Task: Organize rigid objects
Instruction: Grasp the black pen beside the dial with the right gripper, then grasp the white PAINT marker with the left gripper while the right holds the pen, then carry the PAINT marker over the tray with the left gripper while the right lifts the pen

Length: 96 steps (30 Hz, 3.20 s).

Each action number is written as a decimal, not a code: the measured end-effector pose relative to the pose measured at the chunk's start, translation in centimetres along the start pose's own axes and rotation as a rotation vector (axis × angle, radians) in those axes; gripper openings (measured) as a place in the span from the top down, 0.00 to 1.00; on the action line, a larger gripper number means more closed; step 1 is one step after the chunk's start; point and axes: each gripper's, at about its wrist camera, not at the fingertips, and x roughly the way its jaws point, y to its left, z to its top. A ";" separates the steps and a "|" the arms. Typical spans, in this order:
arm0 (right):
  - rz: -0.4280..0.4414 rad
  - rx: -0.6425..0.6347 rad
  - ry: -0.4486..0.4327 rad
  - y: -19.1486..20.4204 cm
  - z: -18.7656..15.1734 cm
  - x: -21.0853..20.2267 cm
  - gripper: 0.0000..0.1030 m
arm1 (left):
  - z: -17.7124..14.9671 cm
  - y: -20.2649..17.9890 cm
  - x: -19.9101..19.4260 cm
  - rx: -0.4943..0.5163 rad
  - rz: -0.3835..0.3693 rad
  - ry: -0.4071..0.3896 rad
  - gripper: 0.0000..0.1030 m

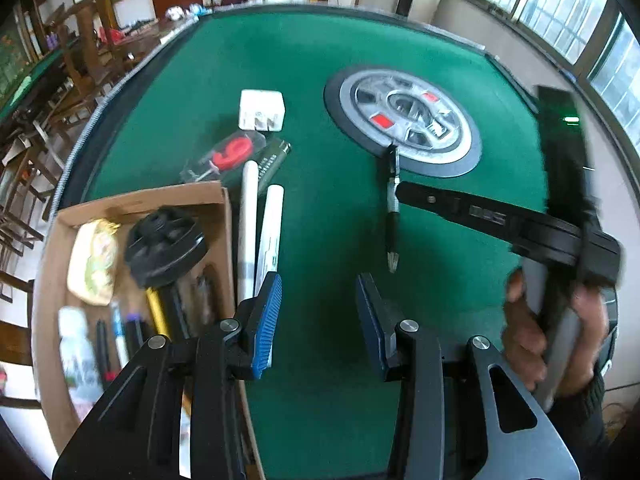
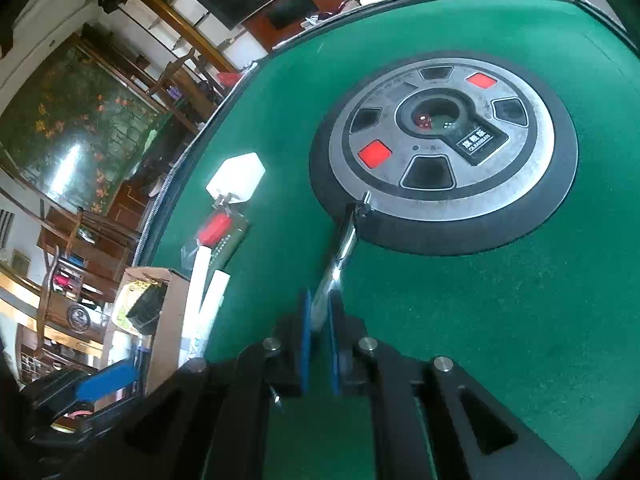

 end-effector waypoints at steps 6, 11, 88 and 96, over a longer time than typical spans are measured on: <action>0.003 0.012 -0.001 -0.4 -0.2 -0.1 0.84 | 2.3 0.4 2.7 -0.020 0.045 0.041 0.63; 0.004 0.015 0.003 -0.8 -0.3 -0.2 0.77 | 3.3 1.3 4.6 -0.051 0.048 0.097 0.63; -0.219 -0.135 -0.108 1.4 -1.9 -1.6 0.94 | -7.7 3.5 -6.1 -0.318 -0.248 -0.117 0.87; -0.302 -0.238 -0.102 2.9 -2.4 -0.7 0.94 | -9.3 9.8 -9.9 -0.430 -0.233 -0.127 0.87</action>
